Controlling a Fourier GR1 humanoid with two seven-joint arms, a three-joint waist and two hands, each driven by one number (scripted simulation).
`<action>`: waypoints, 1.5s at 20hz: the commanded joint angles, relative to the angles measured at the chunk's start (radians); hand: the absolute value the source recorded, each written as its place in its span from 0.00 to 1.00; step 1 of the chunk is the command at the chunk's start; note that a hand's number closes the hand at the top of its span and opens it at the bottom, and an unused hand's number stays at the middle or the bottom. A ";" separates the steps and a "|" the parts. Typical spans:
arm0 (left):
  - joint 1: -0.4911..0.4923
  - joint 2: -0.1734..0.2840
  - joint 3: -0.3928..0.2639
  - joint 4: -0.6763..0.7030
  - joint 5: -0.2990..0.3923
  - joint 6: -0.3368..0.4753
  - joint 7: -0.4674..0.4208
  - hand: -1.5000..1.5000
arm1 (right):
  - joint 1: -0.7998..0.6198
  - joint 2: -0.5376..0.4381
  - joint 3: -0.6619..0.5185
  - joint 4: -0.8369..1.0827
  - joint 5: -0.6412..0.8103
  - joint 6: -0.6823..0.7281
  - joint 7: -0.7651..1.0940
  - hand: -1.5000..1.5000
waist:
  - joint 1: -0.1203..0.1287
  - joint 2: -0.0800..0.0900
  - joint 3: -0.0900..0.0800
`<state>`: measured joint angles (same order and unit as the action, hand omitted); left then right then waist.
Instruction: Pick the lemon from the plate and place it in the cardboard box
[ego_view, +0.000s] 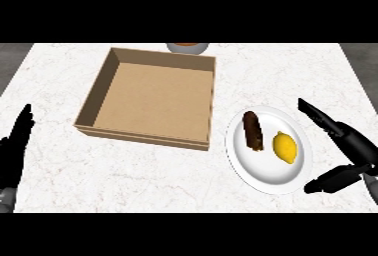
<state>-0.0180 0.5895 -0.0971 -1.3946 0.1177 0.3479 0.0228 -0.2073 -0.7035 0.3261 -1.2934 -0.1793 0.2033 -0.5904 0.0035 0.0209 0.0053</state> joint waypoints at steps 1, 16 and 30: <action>-0.021 0.026 -0.012 0.006 -0.020 -0.025 0.020 0.50 | 0.070 0.021 -0.014 0.208 -0.018 0.128 -0.309 0.00 | 0.013 0.001 0.005; -0.102 -0.045 -0.027 0.113 -0.085 -0.014 0.004 0.50 | -0.328 -0.126 0.162 0.486 0.527 0.026 -0.386 0.00 | 0.021 -0.014 -0.005; -0.106 -0.010 0.057 0.073 -0.103 -0.097 0.070 0.50 | -0.473 0.085 0.250 0.599 0.840 0.055 -0.161 0.00 | 0.006 -0.021 -0.005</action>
<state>-0.1196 0.5587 -0.0711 -1.2926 0.0190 0.2789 0.0508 -0.6623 -0.6684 0.5780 -0.7064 0.5949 0.2553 -0.7983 0.0143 0.0027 0.0001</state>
